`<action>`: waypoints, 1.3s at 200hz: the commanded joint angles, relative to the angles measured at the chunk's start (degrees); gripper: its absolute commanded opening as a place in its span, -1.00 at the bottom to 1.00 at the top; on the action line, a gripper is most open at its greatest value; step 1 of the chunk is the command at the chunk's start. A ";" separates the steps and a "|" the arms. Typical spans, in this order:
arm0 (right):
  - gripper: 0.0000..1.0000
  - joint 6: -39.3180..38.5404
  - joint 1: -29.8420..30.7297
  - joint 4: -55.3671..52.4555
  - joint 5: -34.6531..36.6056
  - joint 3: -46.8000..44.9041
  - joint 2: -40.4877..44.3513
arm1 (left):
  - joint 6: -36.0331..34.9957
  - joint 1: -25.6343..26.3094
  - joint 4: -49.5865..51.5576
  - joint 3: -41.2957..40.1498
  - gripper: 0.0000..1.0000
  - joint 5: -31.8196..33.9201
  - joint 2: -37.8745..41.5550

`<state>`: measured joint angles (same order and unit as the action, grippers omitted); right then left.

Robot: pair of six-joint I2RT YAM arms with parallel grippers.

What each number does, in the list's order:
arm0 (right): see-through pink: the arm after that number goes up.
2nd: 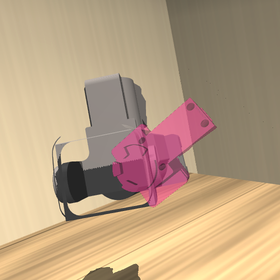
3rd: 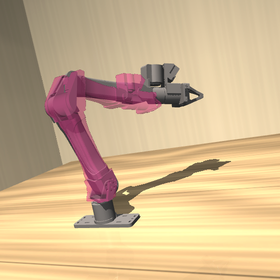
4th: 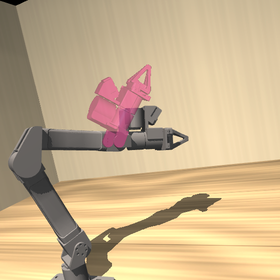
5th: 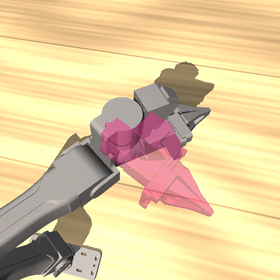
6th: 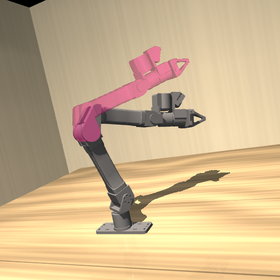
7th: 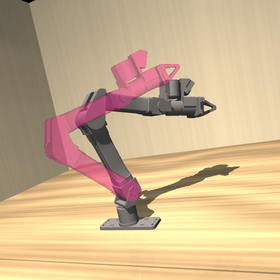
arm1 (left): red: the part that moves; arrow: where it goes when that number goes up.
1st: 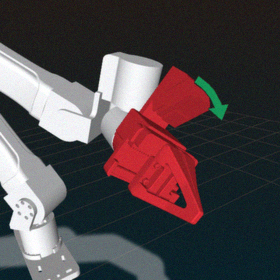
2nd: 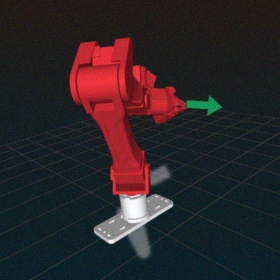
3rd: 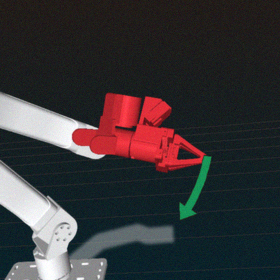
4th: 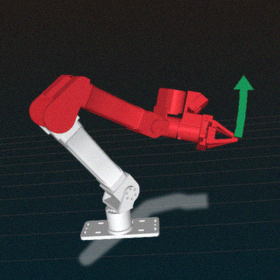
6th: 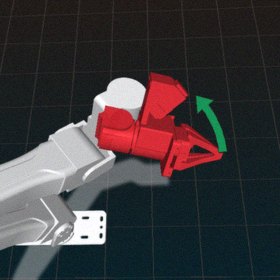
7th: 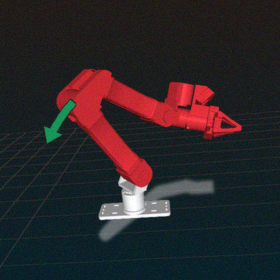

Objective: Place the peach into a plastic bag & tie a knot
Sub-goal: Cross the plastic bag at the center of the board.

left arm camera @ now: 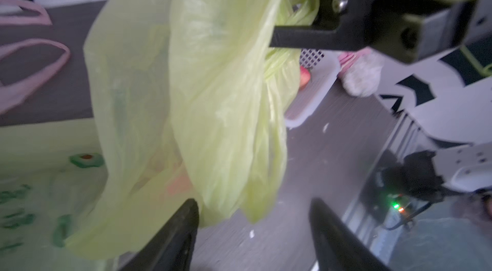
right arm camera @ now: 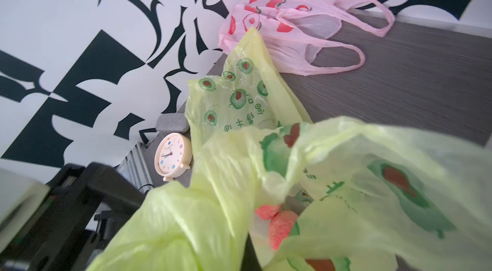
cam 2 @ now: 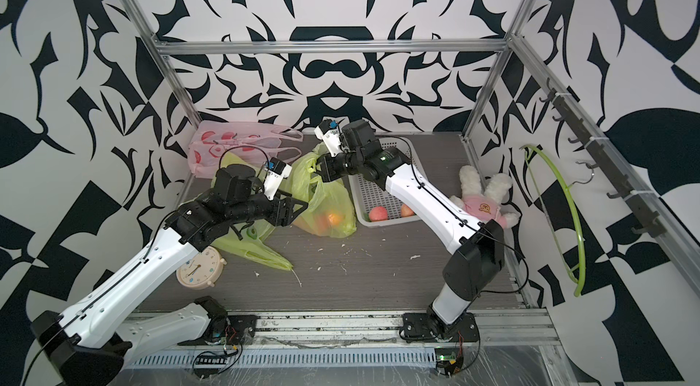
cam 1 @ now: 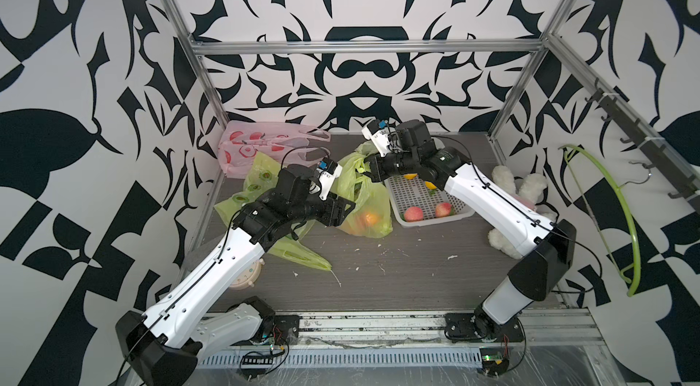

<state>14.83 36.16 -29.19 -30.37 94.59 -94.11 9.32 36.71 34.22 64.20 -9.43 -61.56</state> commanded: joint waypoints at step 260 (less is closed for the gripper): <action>-1.00 -15.48 -0.04 -22.51 -6.57 12.21 -7.76 | -18.20 -12.36 7.18 10.73 -1.00 -21.85 -17.92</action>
<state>-1.34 35.81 -51.68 -40.36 105.97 -103.83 -10.92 24.49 43.24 77.91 -32.56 -83.92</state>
